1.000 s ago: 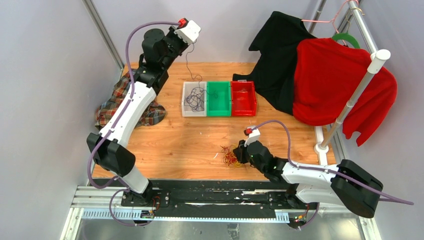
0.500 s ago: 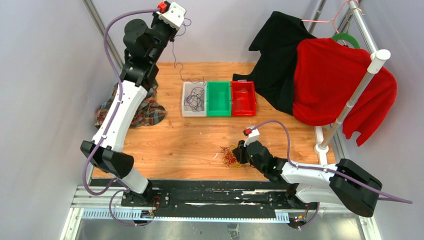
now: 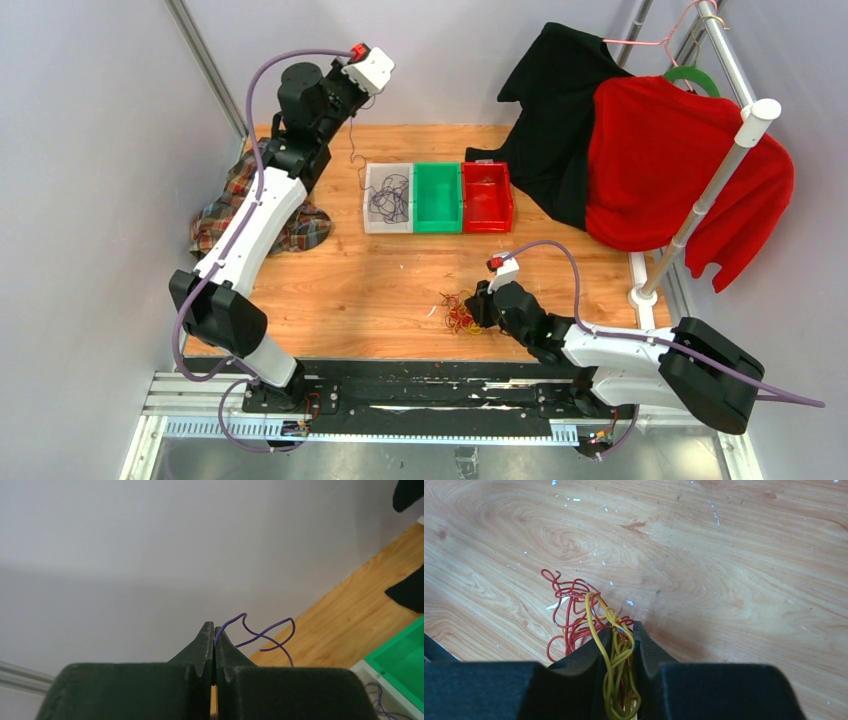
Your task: Untangle the cables
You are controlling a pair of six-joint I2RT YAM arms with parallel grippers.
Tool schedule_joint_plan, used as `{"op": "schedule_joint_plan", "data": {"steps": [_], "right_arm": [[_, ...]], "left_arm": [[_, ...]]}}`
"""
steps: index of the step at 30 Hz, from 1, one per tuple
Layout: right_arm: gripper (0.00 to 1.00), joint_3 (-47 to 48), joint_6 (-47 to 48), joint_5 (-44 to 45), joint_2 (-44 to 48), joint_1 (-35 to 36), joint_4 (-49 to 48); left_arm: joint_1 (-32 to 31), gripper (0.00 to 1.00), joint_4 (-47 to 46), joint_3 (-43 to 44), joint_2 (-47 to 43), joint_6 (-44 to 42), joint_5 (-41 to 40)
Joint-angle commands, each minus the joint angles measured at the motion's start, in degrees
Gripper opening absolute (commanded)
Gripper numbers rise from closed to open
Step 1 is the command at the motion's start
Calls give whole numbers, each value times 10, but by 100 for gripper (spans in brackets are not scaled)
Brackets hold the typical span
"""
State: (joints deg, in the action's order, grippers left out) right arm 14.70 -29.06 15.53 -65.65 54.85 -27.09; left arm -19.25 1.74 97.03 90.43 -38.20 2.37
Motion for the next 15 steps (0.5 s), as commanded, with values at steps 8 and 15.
{"op": "schedule_joint_plan", "data": {"steps": [8,15], "right_arm": [[1,7,-6,7,-4,-9,0],[1,8,-13,9,-19,-12,-9]], "left_arm": [[-26,0,22,-81,16,83,42],[-39,0,39,-64,51,157,73]]}}
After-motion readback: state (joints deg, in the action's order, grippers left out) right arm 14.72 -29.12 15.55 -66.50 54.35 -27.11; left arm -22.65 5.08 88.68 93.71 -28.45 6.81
